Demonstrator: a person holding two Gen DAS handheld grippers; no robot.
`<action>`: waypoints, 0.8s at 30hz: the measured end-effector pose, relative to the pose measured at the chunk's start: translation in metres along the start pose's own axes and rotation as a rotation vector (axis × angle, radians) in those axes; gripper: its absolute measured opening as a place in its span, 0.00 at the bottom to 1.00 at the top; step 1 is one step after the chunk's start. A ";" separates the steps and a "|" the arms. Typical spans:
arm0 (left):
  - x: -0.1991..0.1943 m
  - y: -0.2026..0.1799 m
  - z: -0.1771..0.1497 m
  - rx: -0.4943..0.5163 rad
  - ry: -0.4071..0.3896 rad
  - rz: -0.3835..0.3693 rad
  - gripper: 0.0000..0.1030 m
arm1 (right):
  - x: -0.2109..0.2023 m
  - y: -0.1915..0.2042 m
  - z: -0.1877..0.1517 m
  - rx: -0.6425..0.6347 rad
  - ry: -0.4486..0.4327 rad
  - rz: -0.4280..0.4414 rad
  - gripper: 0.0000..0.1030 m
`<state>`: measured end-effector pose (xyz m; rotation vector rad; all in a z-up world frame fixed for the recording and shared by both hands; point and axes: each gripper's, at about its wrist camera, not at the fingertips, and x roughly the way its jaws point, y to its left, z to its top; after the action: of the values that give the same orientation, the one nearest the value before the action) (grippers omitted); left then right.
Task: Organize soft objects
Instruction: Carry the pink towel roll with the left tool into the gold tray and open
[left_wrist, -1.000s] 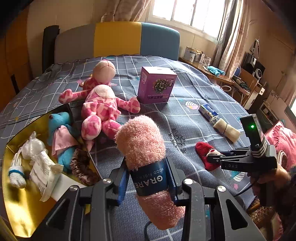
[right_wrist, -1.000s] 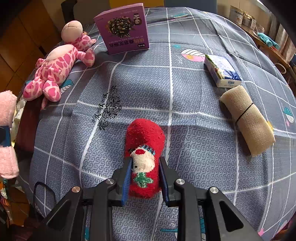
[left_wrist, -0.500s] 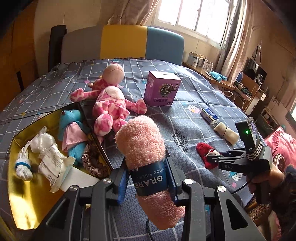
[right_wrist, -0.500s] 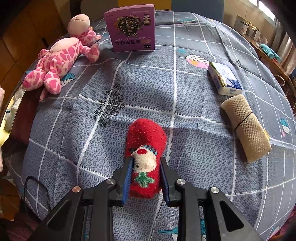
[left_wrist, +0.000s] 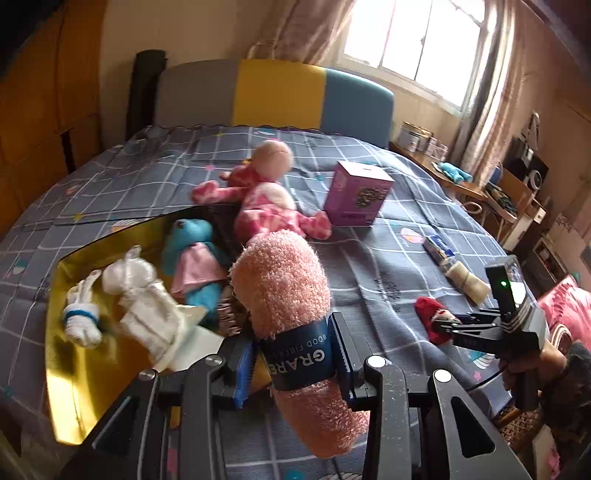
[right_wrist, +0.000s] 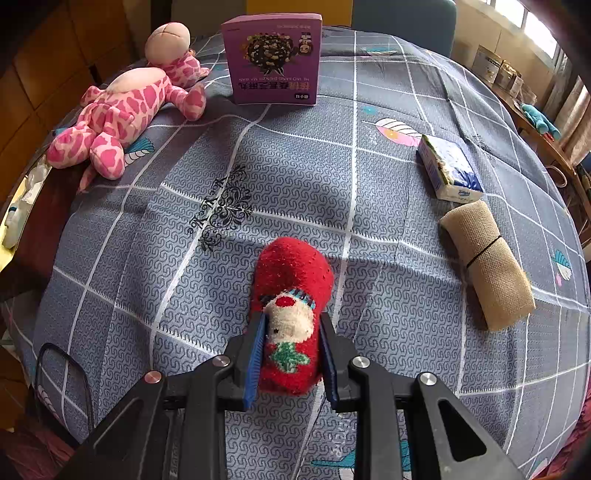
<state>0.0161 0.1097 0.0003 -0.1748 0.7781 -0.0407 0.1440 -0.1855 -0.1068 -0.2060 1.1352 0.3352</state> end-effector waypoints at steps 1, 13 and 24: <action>-0.002 0.009 -0.001 -0.020 0.000 0.010 0.36 | 0.000 0.000 0.000 -0.002 -0.001 -0.002 0.26; -0.010 0.155 -0.027 -0.298 0.070 0.221 0.36 | -0.002 0.001 0.001 -0.018 -0.006 -0.015 0.25; 0.021 0.189 -0.053 -0.337 0.155 0.304 0.55 | -0.002 0.000 0.001 -0.010 -0.005 -0.012 0.25</action>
<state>-0.0116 0.2864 -0.0839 -0.3744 0.9568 0.3703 0.1441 -0.1855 -0.1049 -0.2206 1.1274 0.3301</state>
